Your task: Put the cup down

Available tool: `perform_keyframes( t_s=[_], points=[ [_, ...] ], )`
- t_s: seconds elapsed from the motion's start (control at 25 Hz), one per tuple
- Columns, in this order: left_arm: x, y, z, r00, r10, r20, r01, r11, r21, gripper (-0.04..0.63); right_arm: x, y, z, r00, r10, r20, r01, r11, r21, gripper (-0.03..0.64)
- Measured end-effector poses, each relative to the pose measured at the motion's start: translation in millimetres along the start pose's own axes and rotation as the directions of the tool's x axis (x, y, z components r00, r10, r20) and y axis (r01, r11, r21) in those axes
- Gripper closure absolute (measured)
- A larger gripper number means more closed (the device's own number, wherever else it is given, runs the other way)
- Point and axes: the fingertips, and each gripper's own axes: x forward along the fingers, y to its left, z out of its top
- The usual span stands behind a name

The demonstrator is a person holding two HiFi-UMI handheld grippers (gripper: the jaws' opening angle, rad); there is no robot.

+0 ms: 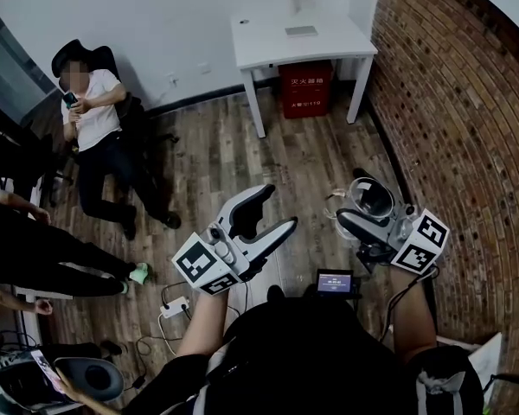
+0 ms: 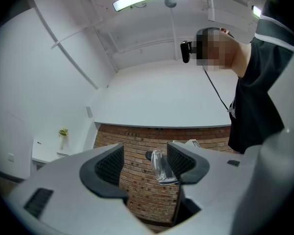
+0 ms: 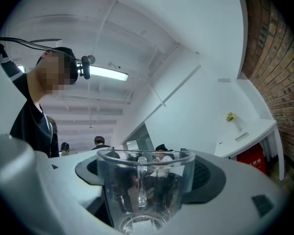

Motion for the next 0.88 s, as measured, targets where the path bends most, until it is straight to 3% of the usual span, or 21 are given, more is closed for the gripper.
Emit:
perform_keyframes(
  t_s=[0.88],
  points=[
    [13.9,-1.8,-8.0,1.000,-0.031,-0.006,0.030,0.999,-0.034,0.325,-0.8,-4.5,-8.6,0.999,-0.004,-0.041,0.005,1.000,0.009,0.179]
  ],
)
